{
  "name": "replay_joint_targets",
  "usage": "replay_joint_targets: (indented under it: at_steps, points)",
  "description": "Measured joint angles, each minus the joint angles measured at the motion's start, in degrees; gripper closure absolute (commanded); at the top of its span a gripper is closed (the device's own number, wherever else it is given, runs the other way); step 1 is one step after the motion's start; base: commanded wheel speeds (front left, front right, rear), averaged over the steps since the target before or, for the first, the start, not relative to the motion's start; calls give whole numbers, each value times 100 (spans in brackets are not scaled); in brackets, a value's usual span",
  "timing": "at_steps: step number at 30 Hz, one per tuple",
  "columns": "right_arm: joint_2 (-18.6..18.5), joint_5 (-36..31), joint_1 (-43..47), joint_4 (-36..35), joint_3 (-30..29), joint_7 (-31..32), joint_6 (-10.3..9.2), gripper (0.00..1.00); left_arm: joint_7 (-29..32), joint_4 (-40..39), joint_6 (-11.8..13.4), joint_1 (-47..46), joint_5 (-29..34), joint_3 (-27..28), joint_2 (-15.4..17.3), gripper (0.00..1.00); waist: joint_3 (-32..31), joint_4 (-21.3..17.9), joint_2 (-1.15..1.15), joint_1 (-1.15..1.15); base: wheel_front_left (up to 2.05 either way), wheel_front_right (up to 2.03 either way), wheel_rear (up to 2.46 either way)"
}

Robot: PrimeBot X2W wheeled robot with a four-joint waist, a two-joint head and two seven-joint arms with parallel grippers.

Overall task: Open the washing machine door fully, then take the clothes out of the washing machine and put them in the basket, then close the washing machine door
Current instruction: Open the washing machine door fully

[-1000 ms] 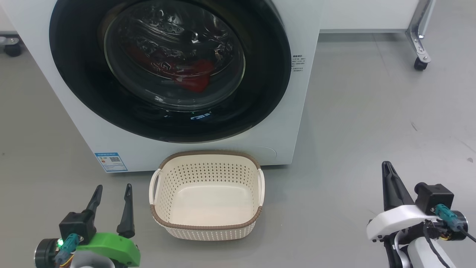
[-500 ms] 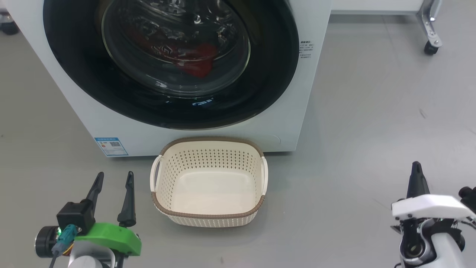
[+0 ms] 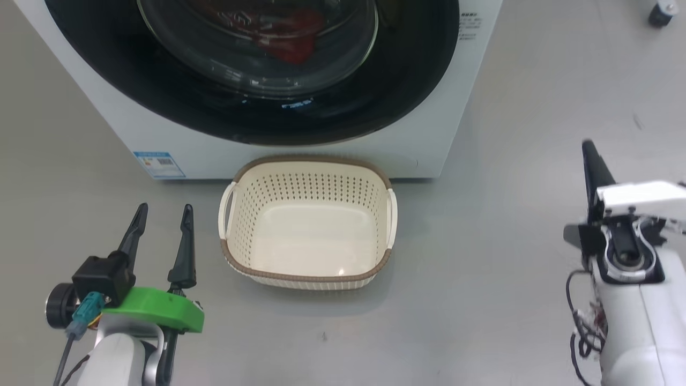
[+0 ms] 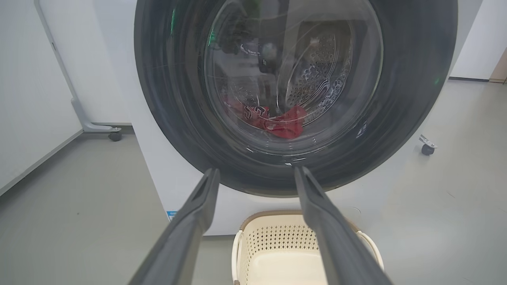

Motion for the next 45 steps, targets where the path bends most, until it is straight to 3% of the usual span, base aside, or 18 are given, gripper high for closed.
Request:
replay_joint_targets:
  at_steps: [20, 30, 45]
  points:
    - [-114, 933, -2348, -36, -18, 1304, -469, 100, -7, -123, -211, -767, 90, -42, -199, 0, 1254, 474, 0, 1, 0, 0, 0]
    - [-498, 1065, -3176, 159, 15, 1807, -760, 100, -7, -76, -288, -968, 126, -129, -282, 0, 1594, 780, 0, 0, 0, 0, 0]
    - [-926, 1054, -3866, 598, 286, 2463, -967, 100, -7, 37, -364, -1120, 175, -126, -341, 0, 1830, 1052, 0, 0, 0, 0, 0]
